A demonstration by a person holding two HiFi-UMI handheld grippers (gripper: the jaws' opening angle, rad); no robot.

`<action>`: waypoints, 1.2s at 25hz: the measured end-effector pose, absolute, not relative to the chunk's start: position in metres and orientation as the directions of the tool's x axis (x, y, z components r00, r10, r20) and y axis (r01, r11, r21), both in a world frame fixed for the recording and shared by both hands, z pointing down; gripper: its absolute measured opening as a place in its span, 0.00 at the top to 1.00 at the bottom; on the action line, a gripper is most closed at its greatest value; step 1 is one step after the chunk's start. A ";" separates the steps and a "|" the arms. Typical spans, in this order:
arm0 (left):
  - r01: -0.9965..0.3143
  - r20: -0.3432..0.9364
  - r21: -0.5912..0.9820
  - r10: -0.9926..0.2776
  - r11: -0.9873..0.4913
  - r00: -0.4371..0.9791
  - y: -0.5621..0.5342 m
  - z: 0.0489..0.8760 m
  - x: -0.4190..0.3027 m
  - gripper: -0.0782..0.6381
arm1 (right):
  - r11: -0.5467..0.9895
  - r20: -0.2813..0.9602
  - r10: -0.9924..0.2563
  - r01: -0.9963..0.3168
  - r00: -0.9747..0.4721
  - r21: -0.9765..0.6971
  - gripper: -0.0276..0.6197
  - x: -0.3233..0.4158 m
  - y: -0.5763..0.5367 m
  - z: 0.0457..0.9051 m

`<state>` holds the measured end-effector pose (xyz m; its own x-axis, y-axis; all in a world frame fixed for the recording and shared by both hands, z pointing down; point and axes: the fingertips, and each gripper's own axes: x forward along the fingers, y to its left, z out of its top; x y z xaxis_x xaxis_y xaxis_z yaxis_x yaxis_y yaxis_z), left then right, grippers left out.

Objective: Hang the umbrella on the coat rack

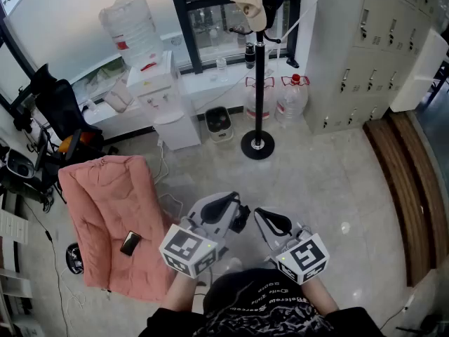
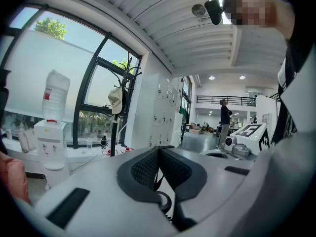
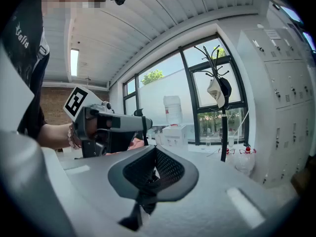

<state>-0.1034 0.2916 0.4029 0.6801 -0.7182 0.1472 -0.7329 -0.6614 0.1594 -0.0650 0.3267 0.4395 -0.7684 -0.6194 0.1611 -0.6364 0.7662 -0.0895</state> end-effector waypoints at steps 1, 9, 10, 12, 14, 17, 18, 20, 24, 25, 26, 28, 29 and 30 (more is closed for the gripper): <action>-0.728 0.145 0.177 -0.714 -0.662 0.685 0.293 0.405 -0.104 0.88 | 0.761 0.160 -0.624 -0.642 -0.764 -0.097 0.95 -0.067 0.328 0.441; -0.690 0.108 0.245 -0.689 -0.681 0.717 0.302 0.413 -0.091 0.88 | 0.730 0.173 -0.659 -0.678 -0.732 -0.087 0.84 -0.073 0.332 0.447; -0.682 0.108 0.244 -0.680 -0.689 0.725 0.303 0.414 -0.087 0.88 | 0.730 0.171 -0.662 -0.680 -0.730 -0.077 0.85 -0.074 0.331 0.447; -0.666 0.109 0.236 -0.662 -0.707 0.741 0.306 0.416 -0.078 0.88 | 0.733 0.180 -0.660 -0.678 -0.729 -0.058 0.84 -0.076 0.330 0.448; -0.653 0.108 0.237 -0.648 -0.719 0.754 0.307 0.416 -0.069 0.88 | 0.723 0.183 -0.669 -0.688 -0.720 -0.061 0.86 -0.071 0.327 0.449; -0.652 0.108 0.246 -0.648 -0.717 0.754 0.302 0.416 -0.062 0.88 | 0.701 0.176 -0.691 -0.710 -0.701 -0.075 0.94 -0.059 0.321 0.447; -0.657 0.110 0.245 -0.653 -0.713 0.750 0.300 0.417 -0.061 0.88 | 0.695 0.174 -0.696 -0.715 -0.697 -0.083 0.94 -0.056 0.319 0.447; -0.667 0.117 0.242 -0.661 -0.705 0.741 0.295 0.420 -0.059 0.88 | 0.681 0.169 -0.706 -0.725 -0.687 -0.103 0.94 -0.047 0.313 0.448; -0.686 0.123 0.247 -0.680 -0.684 0.722 0.287 0.426 -0.045 0.88 | 0.666 0.155 -0.719 -0.735 -0.678 -0.126 0.95 -0.026 0.302 0.450; -0.694 0.124 0.249 -0.688 -0.675 0.715 0.284 0.428 -0.042 0.88 | 0.667 0.149 -0.719 -0.734 -0.679 -0.126 0.95 -0.021 0.300 0.450; -0.702 0.127 0.252 -0.696 -0.666 0.706 0.282 0.431 -0.039 0.88 | 0.665 0.147 -0.721 -0.736 -0.677 -0.125 0.95 -0.016 0.297 0.450; -0.716 0.133 0.257 -0.710 -0.649 0.691 0.277 0.435 -0.034 0.88 | 0.661 0.147 -0.726 -0.741 -0.672 -0.123 0.95 -0.005 0.291 0.451; -0.724 0.137 0.256 -0.718 -0.640 0.683 0.275 0.437 -0.032 0.88 | 0.662 0.147 -0.725 -0.740 -0.673 -0.120 0.95 -0.002 0.288 0.451; -0.734 0.141 0.252 -0.726 -0.631 0.673 0.272 0.439 -0.031 0.88 | 0.664 0.146 -0.724 -0.739 -0.674 -0.118 0.95 0.002 0.283 0.451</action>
